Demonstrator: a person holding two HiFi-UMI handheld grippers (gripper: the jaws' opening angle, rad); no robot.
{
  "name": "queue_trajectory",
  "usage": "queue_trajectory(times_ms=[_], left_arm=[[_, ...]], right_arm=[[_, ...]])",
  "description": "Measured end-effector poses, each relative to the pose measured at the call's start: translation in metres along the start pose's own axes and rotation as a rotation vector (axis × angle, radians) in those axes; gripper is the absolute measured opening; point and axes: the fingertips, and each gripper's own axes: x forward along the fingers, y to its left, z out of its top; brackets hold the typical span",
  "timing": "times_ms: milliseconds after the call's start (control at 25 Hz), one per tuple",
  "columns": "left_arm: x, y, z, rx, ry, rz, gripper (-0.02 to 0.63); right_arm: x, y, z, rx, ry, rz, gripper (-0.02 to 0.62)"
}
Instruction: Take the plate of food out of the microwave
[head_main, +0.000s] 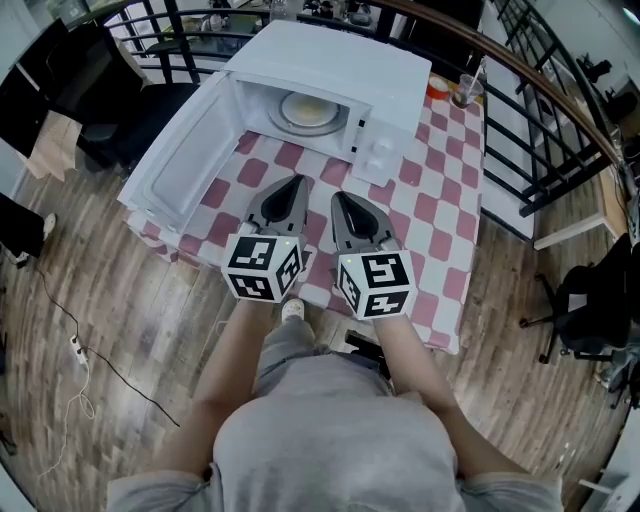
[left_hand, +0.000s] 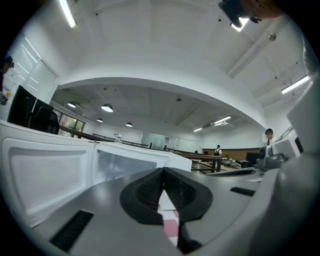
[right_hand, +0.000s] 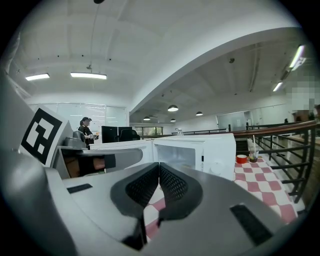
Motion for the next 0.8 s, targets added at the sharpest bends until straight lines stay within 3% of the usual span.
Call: queue_trajectory(times_ms=[800], left_arm=[[0.073,0.062,-0.012,-0.057,0.098,-0.125,0.006]], right_arm=[[0.081,-0.023,-0.005,0.037,0.046,-0.116,0.026]])
